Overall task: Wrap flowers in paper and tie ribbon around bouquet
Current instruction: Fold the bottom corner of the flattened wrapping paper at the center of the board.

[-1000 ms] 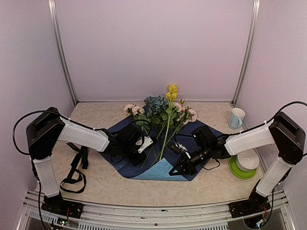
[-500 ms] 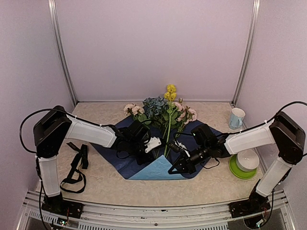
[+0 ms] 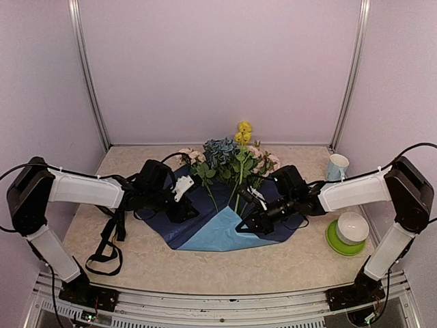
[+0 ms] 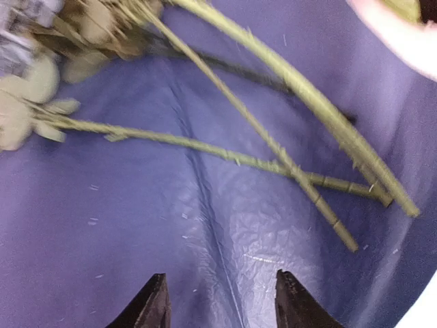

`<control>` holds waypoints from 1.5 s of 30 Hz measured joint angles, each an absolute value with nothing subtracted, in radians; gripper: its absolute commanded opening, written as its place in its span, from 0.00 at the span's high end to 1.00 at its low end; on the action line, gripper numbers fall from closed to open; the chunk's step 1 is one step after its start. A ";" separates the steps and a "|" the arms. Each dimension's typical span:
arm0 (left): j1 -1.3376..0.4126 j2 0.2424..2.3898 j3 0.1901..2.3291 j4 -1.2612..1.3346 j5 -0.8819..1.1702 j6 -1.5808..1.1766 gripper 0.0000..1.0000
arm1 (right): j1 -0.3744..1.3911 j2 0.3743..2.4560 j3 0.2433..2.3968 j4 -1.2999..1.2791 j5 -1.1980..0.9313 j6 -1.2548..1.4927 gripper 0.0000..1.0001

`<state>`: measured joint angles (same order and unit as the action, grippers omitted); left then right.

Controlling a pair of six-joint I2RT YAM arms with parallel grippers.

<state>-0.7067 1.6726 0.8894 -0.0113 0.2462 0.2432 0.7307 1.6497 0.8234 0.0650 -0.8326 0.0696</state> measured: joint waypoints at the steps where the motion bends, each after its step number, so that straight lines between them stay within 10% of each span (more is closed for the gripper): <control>1: -0.701 1.640 0.874 0.007 0.243 0.230 0.46 | 0.725 1.658 0.840 0.065 -0.825 0.070 1.00; 26: -0.949 1.758 0.890 -0.093 -0.028 0.185 0.55 | 0.690 1.848 1.020 -0.012 -0.588 0.126 1.00; 37: -0.957 1.810 0.958 -0.154 -0.050 0.164 0.59 | 0.689 1.850 1.101 -0.146 -0.360 0.181 0.65; 45: -0.962 1.810 0.959 -0.160 -0.059 0.134 0.59 | 0.696 1.637 1.097 -0.318 -0.131 0.212 0.70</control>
